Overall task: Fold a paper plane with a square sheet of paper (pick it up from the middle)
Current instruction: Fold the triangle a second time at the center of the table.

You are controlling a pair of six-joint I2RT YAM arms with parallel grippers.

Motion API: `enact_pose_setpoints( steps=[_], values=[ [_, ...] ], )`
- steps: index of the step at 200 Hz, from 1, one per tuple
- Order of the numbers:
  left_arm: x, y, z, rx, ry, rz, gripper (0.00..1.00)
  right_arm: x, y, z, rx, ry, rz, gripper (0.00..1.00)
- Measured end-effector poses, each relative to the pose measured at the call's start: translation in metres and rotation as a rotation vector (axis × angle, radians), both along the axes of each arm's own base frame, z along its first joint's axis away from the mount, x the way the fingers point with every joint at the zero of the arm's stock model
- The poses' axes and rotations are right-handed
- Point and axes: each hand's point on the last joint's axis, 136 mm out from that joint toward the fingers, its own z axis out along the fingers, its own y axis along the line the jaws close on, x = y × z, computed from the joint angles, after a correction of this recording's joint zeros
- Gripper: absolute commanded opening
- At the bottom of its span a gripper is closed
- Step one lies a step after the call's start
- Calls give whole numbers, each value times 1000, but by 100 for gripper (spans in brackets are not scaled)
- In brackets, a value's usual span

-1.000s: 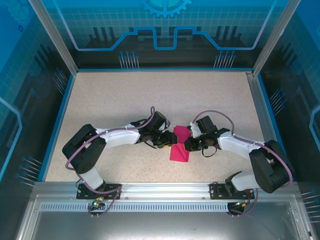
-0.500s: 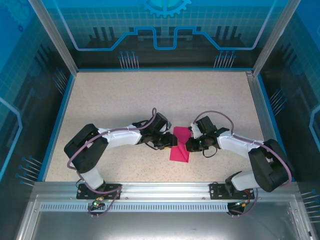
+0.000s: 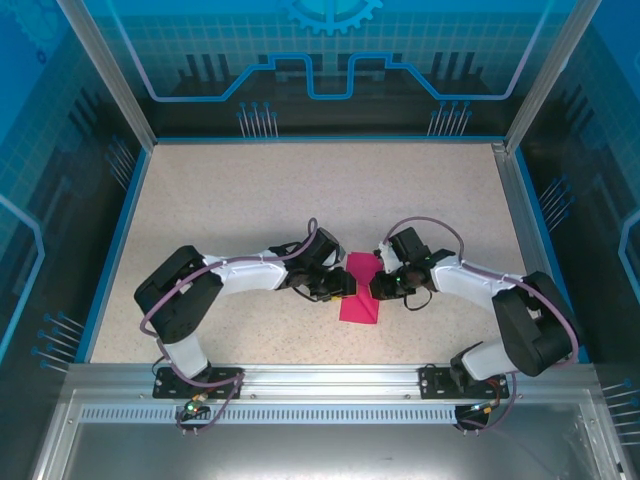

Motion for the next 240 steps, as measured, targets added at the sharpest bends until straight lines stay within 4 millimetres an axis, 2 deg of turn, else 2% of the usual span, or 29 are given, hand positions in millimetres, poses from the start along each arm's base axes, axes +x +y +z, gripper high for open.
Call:
enact_pose_setpoints(
  steps=[133, 240],
  values=[
    [3, -8, 5, -18, -10, -2, 31, 4, -2, -7, -37, 13, 12, 14],
    [15, -19, 5, -51, 3, 46, 26, 4, -3, -9, -50, 24, 10, 14]
  ],
)
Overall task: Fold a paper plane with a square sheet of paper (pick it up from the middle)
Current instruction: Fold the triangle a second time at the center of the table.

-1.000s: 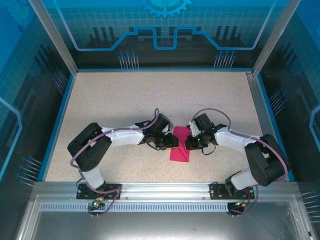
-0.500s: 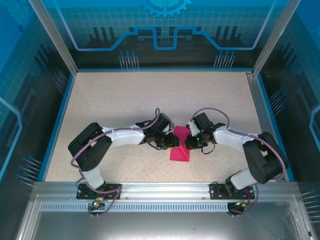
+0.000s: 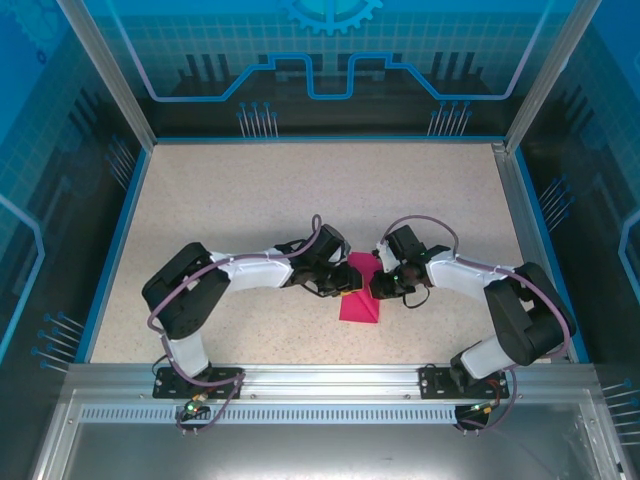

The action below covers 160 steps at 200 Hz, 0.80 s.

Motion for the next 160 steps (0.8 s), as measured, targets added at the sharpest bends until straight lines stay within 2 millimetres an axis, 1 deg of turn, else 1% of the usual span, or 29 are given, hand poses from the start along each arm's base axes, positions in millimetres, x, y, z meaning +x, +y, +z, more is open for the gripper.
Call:
enact_pose_setpoints(
  steps=[48, 128, 160],
  values=[
    [2, 0, -10, 13, 27, 26, 25, -2, -3, -1, -16, 7, -4, 14],
    [12, -10, 0, -46, 12, 62, 26, -2, -3, -3, -18, 11, -4, 14],
    [15, -14, -2, -60, 17, 77, 26, -2, -3, -3, -18, 11, -4, 14]
  ],
)
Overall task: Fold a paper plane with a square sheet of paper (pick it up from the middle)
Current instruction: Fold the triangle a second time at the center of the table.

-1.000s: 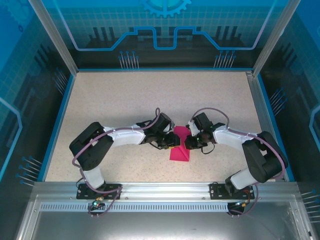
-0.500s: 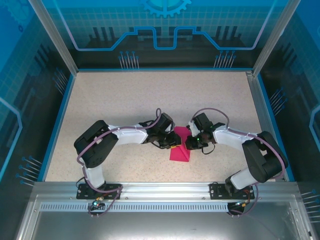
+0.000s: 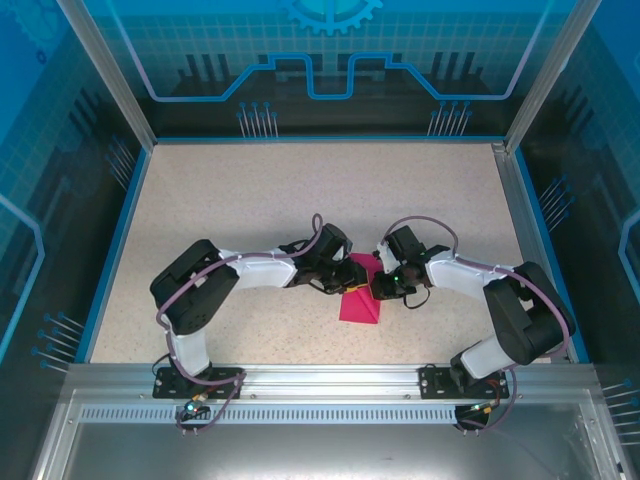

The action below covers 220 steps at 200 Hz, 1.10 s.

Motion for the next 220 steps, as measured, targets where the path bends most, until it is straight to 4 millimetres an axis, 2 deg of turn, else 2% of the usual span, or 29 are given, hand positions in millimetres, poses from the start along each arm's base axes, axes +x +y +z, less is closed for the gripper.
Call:
enact_pose_setpoints(
  steps=[84, 220],
  values=[
    [1, 0, -19, 16, 42, 26, 26, 1, 1, 0, 0, 1, 0, 15],
    [0, 5, -32, 45, 51, 44, 25, 3, 2, -1, -3, 6, 0, 17]
  ],
)
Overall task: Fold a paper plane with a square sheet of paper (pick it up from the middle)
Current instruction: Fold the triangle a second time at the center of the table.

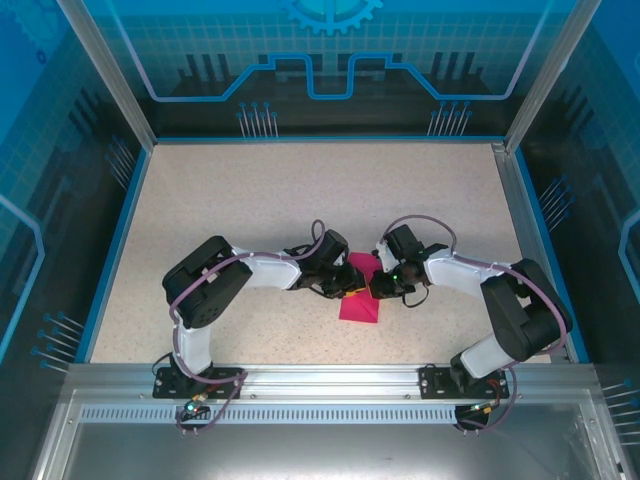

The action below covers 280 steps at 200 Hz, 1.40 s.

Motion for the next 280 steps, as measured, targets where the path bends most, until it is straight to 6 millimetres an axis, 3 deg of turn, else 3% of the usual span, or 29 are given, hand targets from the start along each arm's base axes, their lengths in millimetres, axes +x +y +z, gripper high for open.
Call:
enact_pose_setpoints(
  steps=[56, 93, 114, 127, 143, 183, 280],
  values=[
    [0, 0, -1, -5, -5, 0, 25, 2, 0, 2, 0, 2, -18, 28],
    [0, -1, -1, -13, -13, 0, 25, 0, -3, 33, 45, -72, -73, 35],
    [0, -1, -1, -13, -13, -1, 25, -4, -1, 50, 104, -105, -96, 33],
    [0, -1, -1, -13, -13, -1, 25, -8, 4, 55, 146, -101, -98, 25],
    [0, -1, -1, -13, -13, -1, 25, -17, 12, 52, 186, -58, -96, 16],
    [0, -1, -1, -13, -13, -1, 25, -38, 30, 35, 221, 47, -53, 12],
    [0, -1, -1, -13, -14, -1, 25, -43, 29, 4, 179, 152, -87, 13]
  ],
)
